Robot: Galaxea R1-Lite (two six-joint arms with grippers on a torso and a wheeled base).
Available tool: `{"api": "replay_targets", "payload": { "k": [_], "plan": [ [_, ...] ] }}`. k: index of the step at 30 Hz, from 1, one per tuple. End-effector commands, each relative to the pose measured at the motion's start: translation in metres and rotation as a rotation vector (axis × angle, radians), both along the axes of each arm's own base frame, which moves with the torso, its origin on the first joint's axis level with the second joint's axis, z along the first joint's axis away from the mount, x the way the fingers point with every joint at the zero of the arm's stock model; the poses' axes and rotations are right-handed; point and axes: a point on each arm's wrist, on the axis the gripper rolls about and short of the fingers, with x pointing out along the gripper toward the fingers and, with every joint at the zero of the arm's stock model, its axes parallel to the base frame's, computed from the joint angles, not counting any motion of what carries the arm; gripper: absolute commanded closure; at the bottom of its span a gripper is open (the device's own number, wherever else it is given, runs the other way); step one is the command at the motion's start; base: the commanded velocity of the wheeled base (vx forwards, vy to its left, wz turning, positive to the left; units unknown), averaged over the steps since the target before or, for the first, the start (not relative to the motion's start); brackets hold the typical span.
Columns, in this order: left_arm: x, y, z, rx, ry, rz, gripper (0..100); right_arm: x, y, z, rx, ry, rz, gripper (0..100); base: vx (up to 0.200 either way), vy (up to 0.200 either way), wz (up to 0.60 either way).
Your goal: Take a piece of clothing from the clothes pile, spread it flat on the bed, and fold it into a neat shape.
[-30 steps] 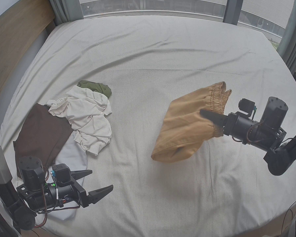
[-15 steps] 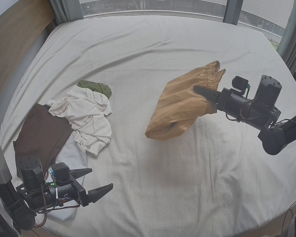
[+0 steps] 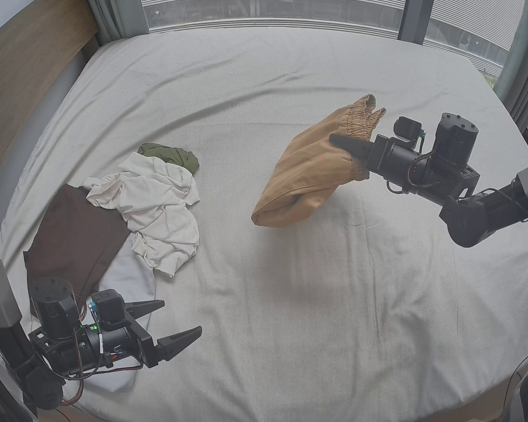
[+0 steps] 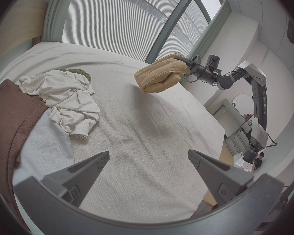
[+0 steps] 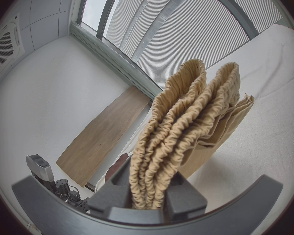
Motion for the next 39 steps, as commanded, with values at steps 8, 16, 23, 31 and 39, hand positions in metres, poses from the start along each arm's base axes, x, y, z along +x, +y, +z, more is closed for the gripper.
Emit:
{"api": "replay_targets", "payload": {
  "k": [8,16,23,31,39],
  "plan": [
    [-0.003,0.002,-0.003,0.006,0.023,0.006,0,0.050,0.018,-0.006,0.015,-0.022,-0.010,100,0.000,0.000,0.00],
    [-0.003,0.003,-0.002,0.000,0.025,0.012,0,0.079,0.031,-0.023,0.035,-0.040,-0.058,100,0.000,0.000,0.00],
    [-0.003,0.003,-0.001,-0.005,0.022,0.013,0,0.096,0.019,-0.063,0.005,0.036,-0.096,100,0.000,0.000,0.00],
    [-0.004,0.003,-0.001,-0.007,0.022,0.014,0,0.089,-0.007,-0.099,-0.045,0.155,-0.142,100,0.000,0.000,0.00],
    [-0.003,0.003,-0.001,-0.005,0.022,0.013,0,0.064,-0.020,-0.120,-0.072,0.200,-0.174,100,0.000,0.000,0.00]
  ]
}}
